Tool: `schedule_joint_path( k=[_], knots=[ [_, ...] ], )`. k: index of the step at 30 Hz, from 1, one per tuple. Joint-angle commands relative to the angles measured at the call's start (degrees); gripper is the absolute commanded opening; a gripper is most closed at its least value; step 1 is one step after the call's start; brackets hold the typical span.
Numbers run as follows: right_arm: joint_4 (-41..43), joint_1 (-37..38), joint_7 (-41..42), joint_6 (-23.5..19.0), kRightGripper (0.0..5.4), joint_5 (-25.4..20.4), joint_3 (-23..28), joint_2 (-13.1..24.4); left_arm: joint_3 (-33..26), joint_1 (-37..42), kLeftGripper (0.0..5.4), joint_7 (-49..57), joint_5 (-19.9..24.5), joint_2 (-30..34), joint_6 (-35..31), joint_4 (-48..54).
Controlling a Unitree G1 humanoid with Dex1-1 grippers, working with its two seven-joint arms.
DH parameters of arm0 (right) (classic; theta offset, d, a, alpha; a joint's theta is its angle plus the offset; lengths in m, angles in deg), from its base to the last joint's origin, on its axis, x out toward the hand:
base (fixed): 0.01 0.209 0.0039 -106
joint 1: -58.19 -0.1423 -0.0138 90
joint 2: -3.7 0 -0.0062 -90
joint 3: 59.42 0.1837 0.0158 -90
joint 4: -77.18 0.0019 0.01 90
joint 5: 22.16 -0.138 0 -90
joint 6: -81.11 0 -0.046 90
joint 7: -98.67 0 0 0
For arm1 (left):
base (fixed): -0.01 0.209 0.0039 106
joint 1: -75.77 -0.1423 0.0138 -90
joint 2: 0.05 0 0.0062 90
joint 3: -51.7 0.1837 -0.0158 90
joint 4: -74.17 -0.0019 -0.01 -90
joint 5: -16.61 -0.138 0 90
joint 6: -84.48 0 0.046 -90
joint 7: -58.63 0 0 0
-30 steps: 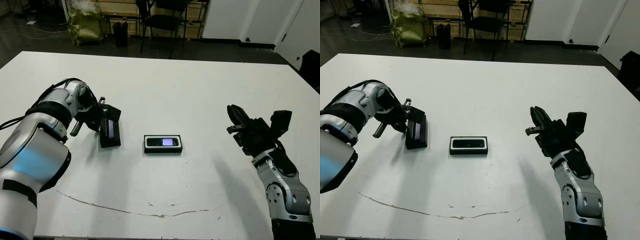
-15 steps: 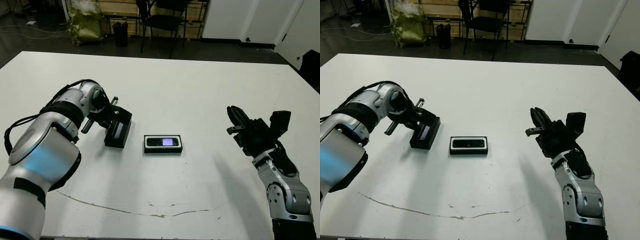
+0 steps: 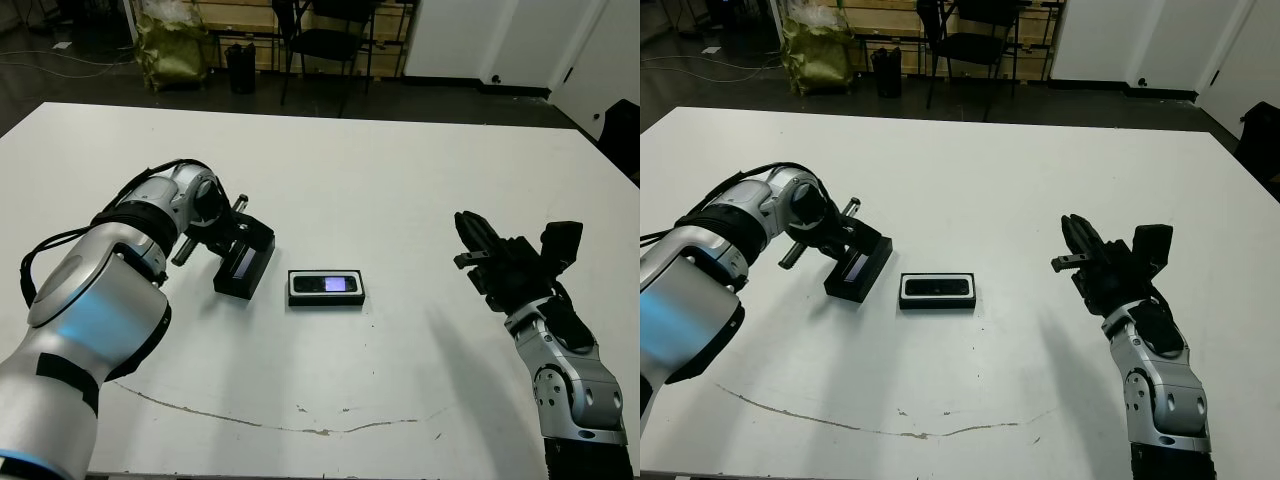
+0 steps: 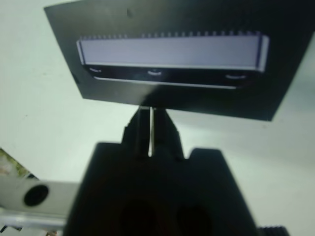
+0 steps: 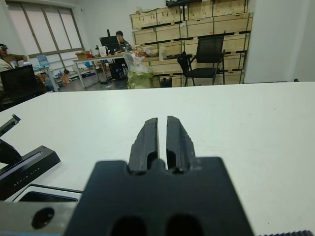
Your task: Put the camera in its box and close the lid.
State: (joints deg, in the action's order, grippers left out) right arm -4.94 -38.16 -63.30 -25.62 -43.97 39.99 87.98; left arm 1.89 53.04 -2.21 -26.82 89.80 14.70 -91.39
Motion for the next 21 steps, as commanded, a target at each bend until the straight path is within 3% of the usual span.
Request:
schedule_joint_path(
  k=[1,6,15,18,21],
  knots=[
    [-0.88,0.5,-0.43,-0.32,0.0,0.36,0.09,0.22,-1.33,0.77,0.01,0.14,1.14,0.47,-0.62,-0.82],
    [-0.12,0.58,-1.28,-1.61,0.0,1.29,-0.34,0.6,-5.31,1.53,0.01,4.45,3.94,1.95,-5.53,-0.78],
    [0.09,1.2,-1.67,-0.8,0.0,0.95,-0.54,-0.38,-12.75,0.41,0.01,31.11,7.47,9.72,-8.78,2.06],
    [-0.04,1.21,-1.42,-0.65,0.0,0.49,-0.42,-0.74,-20.72,-2.89,0.01,38.25,14.86,10.88,-11.65,4.87],
    [-0.83,1.05,-0.58,-0.28,0.0,-0.73,0.0,-1.14,-33.54,-11.23,0.01,39.51,28.65,10.45,-17.02,16.76]
  ],
)
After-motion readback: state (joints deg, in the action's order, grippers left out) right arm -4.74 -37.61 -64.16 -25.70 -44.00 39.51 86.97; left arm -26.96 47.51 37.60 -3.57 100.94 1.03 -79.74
